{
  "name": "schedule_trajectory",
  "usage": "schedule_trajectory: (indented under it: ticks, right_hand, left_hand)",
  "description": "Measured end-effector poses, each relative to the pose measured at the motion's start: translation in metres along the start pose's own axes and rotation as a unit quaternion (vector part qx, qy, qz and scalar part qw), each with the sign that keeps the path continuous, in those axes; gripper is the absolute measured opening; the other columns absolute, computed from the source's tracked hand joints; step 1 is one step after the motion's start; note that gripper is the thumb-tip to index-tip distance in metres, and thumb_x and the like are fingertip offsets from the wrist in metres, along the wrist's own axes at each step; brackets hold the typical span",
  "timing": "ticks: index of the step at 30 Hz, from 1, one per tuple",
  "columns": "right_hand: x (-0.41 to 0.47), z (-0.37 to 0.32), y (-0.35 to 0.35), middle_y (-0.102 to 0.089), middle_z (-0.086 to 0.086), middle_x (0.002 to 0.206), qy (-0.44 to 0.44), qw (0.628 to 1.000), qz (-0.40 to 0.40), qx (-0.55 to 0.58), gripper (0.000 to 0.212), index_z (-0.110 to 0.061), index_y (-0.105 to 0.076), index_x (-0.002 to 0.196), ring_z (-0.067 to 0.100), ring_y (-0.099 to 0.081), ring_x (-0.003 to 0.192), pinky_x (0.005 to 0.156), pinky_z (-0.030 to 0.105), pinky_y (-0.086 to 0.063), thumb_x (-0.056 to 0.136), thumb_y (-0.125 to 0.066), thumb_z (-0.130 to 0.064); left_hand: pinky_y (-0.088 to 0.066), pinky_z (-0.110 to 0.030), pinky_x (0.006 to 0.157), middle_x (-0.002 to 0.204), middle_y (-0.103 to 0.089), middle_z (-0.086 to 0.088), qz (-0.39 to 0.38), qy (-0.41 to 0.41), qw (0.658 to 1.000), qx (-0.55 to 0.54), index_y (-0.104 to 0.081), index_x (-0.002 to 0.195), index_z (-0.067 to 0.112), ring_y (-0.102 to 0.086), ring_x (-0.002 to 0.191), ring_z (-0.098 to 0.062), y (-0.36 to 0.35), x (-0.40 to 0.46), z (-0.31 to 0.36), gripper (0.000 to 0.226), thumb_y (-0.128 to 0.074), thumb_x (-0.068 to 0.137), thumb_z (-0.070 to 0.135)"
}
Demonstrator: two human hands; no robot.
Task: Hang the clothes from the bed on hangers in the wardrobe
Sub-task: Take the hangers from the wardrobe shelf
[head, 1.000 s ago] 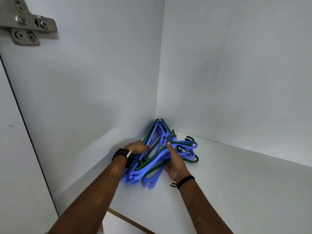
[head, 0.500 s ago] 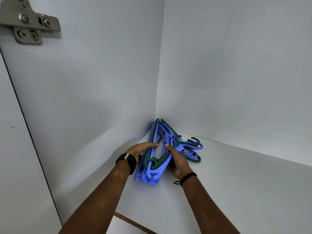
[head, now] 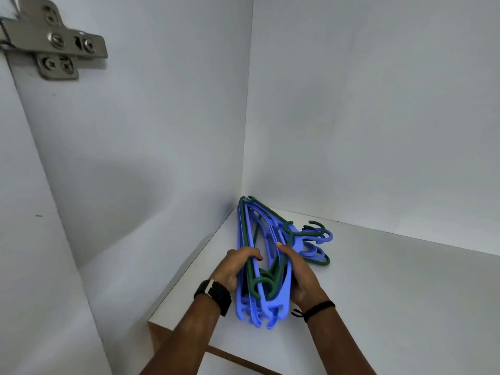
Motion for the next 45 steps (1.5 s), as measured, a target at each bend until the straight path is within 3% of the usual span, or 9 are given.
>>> schedule_trajectory:
  ticks: [4, 7, 11, 17, 26, 30, 34, 39, 45]
  right_hand:
    - [-0.024, 0.003, 0.008, -0.06, 0.02, 0.086, 0.003, 1.0, 0.005, -0.015, 0.026, -0.004, -0.064, 0.106, 0.035, -0.057, 0.077, 0.077, 0.046, -0.049, 0.086, -0.065, -0.02]
    - [-0.045, 0.01, 0.01, -0.058, 0.009, 0.064, 0.005, 1.0, -0.001, -0.002, 0.01, -0.009, -0.063, 0.087, 0.025, -0.056, 0.057, 0.059, 0.036, -0.05, 0.087, -0.064, -0.019]
    - [-0.082, 0.03, 0.017, -0.058, 0.012, 0.079, -0.012, 0.999, -0.032, 0.026, 0.016, -0.009, -0.06, 0.101, 0.027, -0.062, 0.077, 0.071, 0.042, -0.052, 0.087, -0.063, -0.015]
    - [-0.157, 0.046, 0.033, -0.06, 0.014, 0.094, 0.036, 0.997, -0.071, -0.012, 0.052, -0.004, -0.057, 0.121, 0.028, -0.062, 0.087, 0.08, 0.043, -0.055, 0.074, -0.071, -0.02]
    - [-0.298, 0.102, 0.038, -0.066, 0.009, 0.096, 0.047, 0.979, -0.195, -0.047, 0.044, -0.006, -0.057, 0.121, 0.026, -0.066, 0.092, 0.087, 0.049, -0.051, 0.079, -0.07, -0.011]
    - [-0.371, 0.14, 0.013, -0.067, 0.013, 0.103, 0.043, 0.963, -0.263, -0.044, 0.052, -0.003, -0.051, 0.128, 0.028, -0.067, 0.091, 0.078, 0.041, -0.055, 0.079, -0.07, -0.006]
    - [-0.442, 0.183, -0.02, -0.067, 0.012, 0.102, 0.025, 0.937, -0.341, -0.066, 0.056, -0.002, -0.043, 0.135, 0.031, -0.067, 0.094, 0.09, 0.056, -0.052, 0.084, -0.062, 0.009]
    - [-0.529, 0.233, -0.061, -0.062, 0.019, 0.118, -0.002, 0.891, -0.442, -0.106, 0.065, -0.001, -0.04, 0.136, 0.037, -0.063, 0.107, 0.096, 0.059, -0.046, 0.079, -0.07, -0.002]
    - [-0.651, 0.308, -0.096, -0.066, 0.009, 0.1, -0.066, 0.827, -0.537, -0.154, 0.053, 0.006, -0.053, 0.119, 0.021, -0.065, 0.092, 0.085, 0.033, -0.052, 0.074, -0.071, -0.017]
  left_hand:
    - [-0.049, -0.028, 0.054, 0.079, -0.047, -0.01, 0.017, -0.042, 0.999, 0.007, -0.044, 0.102, -0.001, -0.054, 0.058, -0.022, -0.002, -0.023, -0.017, 0.041, -0.067, 0.07, 0.009]
    - [-0.05, -0.03, 0.054, 0.087, -0.048, -0.011, 0.033, -0.079, 0.996, 0.028, -0.04, 0.107, 0.009, -0.054, 0.064, -0.023, -0.003, -0.053, -0.024, 0.041, -0.064, 0.075, 0.007]
    - [-0.049, -0.024, 0.048, 0.085, -0.05, -0.011, 0.054, -0.136, 0.988, 0.055, -0.039, 0.106, 0.016, -0.056, 0.052, -0.015, -0.005, -0.106, -0.034, 0.038, -0.061, 0.079, 0.002]
    - [-0.052, -0.024, 0.054, 0.085, -0.061, -0.008, 0.114, -0.214, 0.968, 0.063, -0.04, 0.108, 0.022, -0.065, 0.064, -0.014, -0.019, -0.197, -0.073, 0.045, -0.06, 0.079, -0.006]
    - [-0.05, -0.02, 0.06, 0.076, -0.06, 0.007, 0.263, -0.312, 0.91, 0.081, -0.046, 0.119, 0.037, -0.061, 0.065, -0.01, -0.016, -0.372, -0.161, 0.062, -0.061, 0.068, 0.006]
    - [-0.049, -0.02, 0.059, 0.077, -0.056, 0.007, 0.375, -0.323, 0.864, 0.096, -0.048, 0.113, 0.026, -0.057, 0.064, -0.008, 0.009, -0.461, -0.198, 0.053, -0.059, 0.065, 0.008]
    - [-0.048, -0.018, 0.063, 0.077, -0.057, 0.007, 0.493, -0.336, 0.797, 0.096, -0.047, 0.111, 0.017, -0.057, 0.066, -0.008, 0.035, -0.548, -0.232, 0.041, -0.061, 0.076, -0.001]
    - [-0.049, -0.015, 0.07, 0.078, -0.058, 0.022, 0.609, -0.344, 0.71, 0.078, -0.048, 0.106, 0.04, -0.057, 0.072, 0.001, 0.063, -0.651, -0.274, 0.049, -0.061, 0.085, -0.001]
    - [-0.049, -0.019, 0.073, 0.083, -0.053, 0.015, 0.715, -0.32, 0.62, 0.049, -0.047, 0.104, 0.039, -0.054, 0.075, -0.002, 0.099, -0.78, -0.337, 0.041, -0.057, 0.079, 0.01]
Point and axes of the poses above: each hand's wrist, its own x-axis towards the middle knuckle, its own y-axis out of the back of the hand, z = x × y, the point moved 5 cm from there along x, towards the middle knuckle
